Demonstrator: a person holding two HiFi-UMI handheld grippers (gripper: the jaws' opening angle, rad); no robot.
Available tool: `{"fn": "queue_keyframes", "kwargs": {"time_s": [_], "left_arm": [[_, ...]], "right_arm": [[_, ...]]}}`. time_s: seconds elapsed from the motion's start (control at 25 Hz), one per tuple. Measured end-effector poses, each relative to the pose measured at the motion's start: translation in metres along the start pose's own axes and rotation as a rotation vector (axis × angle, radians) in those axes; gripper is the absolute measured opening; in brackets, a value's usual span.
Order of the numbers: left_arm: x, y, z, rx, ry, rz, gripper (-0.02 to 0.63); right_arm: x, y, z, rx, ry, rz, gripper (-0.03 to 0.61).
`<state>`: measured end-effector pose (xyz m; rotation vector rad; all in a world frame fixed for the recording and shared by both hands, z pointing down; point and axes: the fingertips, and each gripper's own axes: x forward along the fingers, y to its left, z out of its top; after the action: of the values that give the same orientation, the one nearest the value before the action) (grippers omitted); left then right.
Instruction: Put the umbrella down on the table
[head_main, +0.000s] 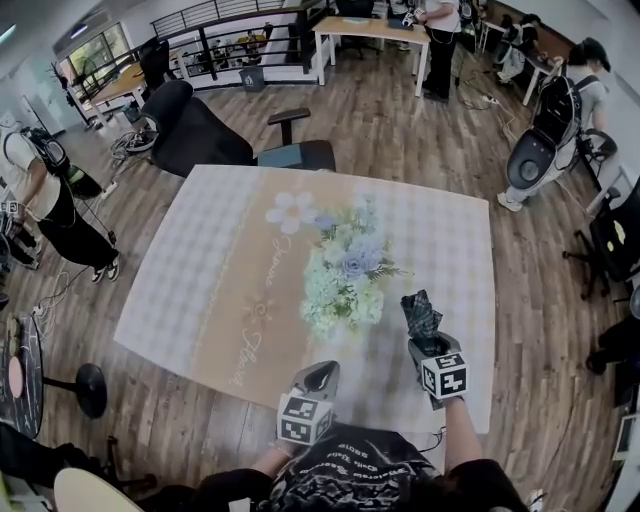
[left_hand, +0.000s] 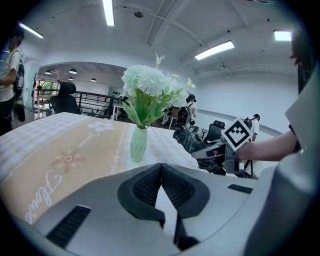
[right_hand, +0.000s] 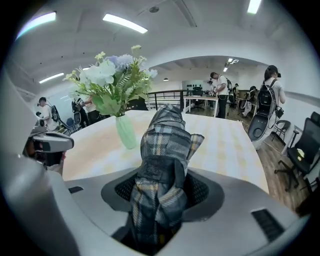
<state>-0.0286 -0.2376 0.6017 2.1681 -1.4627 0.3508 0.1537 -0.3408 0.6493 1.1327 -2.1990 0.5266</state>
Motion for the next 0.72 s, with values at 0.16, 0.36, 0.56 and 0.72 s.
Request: {"fn": "queue_keyframes", "kwargs": {"time_s": [0.16, 0.36, 0.56, 0.72], "left_arm": [[0.001, 0.003, 0.001, 0.015, 0.01, 0.0, 0.018], [0.004, 0.011, 0.004, 0.019, 0.017, 0.012, 0.018], [0.011, 0.017, 0.008, 0.038, 0.014, 0.023, 0.018], [0.022, 0.008, 0.013, 0.076, 0.027, -0.005, 0.018]], "right_arm": [[0.021, -0.017, 0.008, -0.058, 0.059, -0.012, 0.227], [0.043, -0.039, 0.023, -0.088, 0.09, -0.036, 0.227], [0.057, -0.06, 0.025, -0.093, 0.138, -0.067, 0.227], [0.067, -0.073, 0.028, -0.145, 0.182, -0.084, 0.227]]}}
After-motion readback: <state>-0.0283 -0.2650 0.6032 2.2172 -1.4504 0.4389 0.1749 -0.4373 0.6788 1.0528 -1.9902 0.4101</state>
